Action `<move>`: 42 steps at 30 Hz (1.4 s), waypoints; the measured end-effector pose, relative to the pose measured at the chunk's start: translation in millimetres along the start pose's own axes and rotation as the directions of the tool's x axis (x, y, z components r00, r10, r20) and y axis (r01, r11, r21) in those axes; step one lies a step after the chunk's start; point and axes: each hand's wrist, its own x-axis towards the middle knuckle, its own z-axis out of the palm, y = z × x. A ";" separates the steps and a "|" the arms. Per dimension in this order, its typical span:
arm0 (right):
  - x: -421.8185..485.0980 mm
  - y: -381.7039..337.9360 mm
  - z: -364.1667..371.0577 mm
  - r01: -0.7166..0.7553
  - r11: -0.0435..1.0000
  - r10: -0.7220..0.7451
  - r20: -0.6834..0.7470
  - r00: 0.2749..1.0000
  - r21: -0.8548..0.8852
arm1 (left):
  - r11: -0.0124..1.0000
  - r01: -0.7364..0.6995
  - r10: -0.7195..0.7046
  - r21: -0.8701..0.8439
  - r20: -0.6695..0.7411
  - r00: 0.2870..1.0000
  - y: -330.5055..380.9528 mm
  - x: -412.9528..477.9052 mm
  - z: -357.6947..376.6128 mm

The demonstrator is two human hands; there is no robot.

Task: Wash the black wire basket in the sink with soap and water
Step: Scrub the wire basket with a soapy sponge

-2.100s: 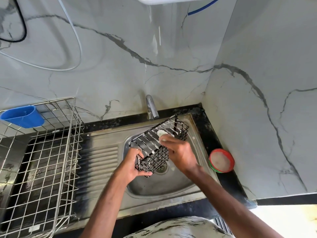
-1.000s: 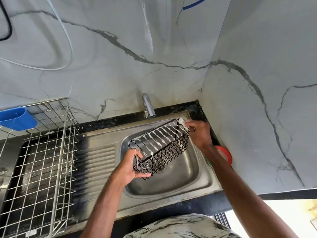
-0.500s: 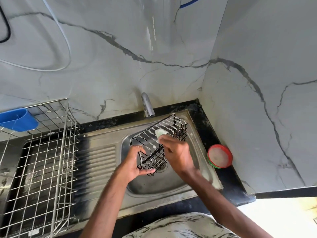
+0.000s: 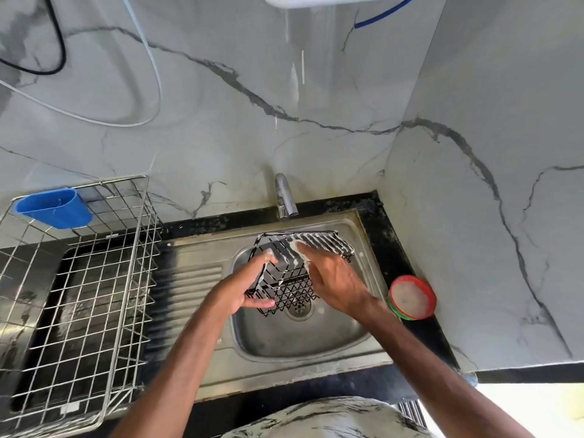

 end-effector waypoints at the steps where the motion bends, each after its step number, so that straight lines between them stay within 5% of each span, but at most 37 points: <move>1: 1.3 1.2 0.1 -0.019 0.999 0.018 0.015 1.000 0.050 | 1.000 0.001 -0.001 0.026 0.007 1.000 2.4 -1.4 -0.3; 6: 8.7 -12.7 -19.3 -0.152 0.950 0.143 0.054 0.988 0.271 | 0.992 0.014 -0.019 0.123 0.038 0.999 8.4 -5.6 -1.5; 9: 11.5 -12.2 -28.4 -0.340 0.813 0.294 0.171 0.940 0.472 | 0.982 0.013 -0.019 0.189 0.033 0.999 7.7 -4.5 -3.0; 15: 15.3 -7.5 -36.8 -0.432 0.638 0.416 0.187 0.890 0.637 | 0.985 0.015 0.000 0.174 -0.085 0.996 3.3 7.7 -21.0; 23: 18.5 -8.8 -42.9 -0.455 0.284 0.626 0.196 0.755 0.844 | 0.967 -0.257 0.253 -0.007 -0.133 0.958 -37.0 15.7 -38.0; 30: 33.8 -26.9 -52.2 -0.489 0.210 0.684 0.230 0.692 0.847 | 0.967 -0.242 0.246 -0.074 0.057 0.967 -91.5 31.9 2.8; 42: 37.3 -18.7 -63.8 -0.513 0.131 0.728 0.269 0.631 0.849 | 0.918 -0.388 0.376 -0.076 -0.135 0.917 -98.8 65.5 19.6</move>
